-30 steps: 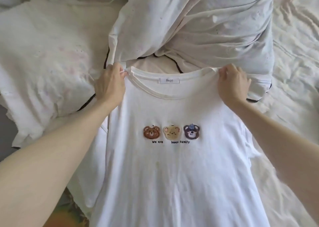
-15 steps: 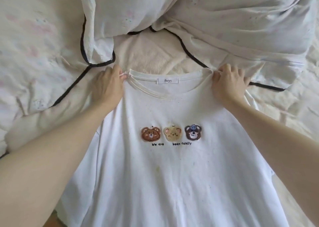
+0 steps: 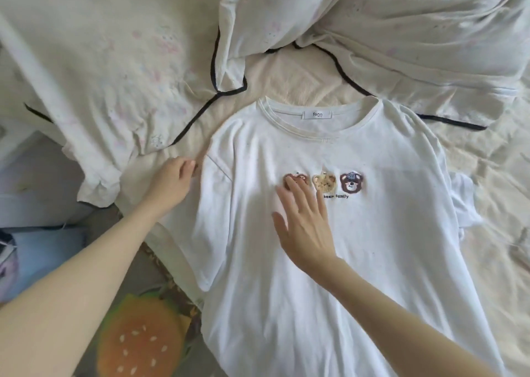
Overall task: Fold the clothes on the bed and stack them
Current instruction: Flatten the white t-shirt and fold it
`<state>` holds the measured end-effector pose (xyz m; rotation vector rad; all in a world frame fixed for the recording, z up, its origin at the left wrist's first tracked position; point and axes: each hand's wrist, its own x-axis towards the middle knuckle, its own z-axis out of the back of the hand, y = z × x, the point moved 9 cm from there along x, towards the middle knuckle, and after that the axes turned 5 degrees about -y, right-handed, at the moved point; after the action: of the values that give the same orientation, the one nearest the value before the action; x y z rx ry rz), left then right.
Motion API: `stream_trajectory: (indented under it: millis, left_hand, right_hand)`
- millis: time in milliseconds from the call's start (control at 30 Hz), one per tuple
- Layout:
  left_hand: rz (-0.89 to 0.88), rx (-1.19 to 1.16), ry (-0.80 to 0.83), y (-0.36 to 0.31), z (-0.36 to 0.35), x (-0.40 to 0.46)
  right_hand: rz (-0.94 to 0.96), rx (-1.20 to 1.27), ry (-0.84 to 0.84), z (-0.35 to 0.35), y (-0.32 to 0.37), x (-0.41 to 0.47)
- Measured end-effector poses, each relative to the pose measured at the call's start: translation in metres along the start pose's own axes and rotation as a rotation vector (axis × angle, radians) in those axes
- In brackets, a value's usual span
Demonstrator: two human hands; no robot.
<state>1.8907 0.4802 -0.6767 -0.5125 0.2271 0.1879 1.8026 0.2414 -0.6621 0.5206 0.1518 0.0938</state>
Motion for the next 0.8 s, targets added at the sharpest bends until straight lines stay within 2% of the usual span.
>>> stream_trajectory:
  millis: [133,300,400,533,633,800]
  left_hand:
    - [0.079,-0.101,0.179,0.034,-0.001,-0.023]
    - [0.137,-0.256,0.244,0.065,-0.001,-0.034]
    - [0.089,-0.292,0.183,0.07,0.017,-0.032]
    - [0.084,-0.343,-0.046,0.089,0.079,-0.023]
    - [0.096,-0.353,-0.159,0.106,0.124,-0.009]
    - [0.089,-0.317,-0.147,0.104,0.134,0.012]
  right_hand:
    - [0.0,0.024,0.131,-0.034,0.032,-0.024]
    - [-0.042,-0.026,0.187,-0.053,0.045,-0.036]
    - [-0.13,-0.038,0.146,-0.054,0.048,-0.037]
    - [-0.246,-0.014,0.059,-0.053,0.067,-0.034]
    - [-0.142,-0.083,0.017,-0.055,0.098,-0.027]
    - [0.01,-0.211,0.119,-0.082,0.132,-0.011]
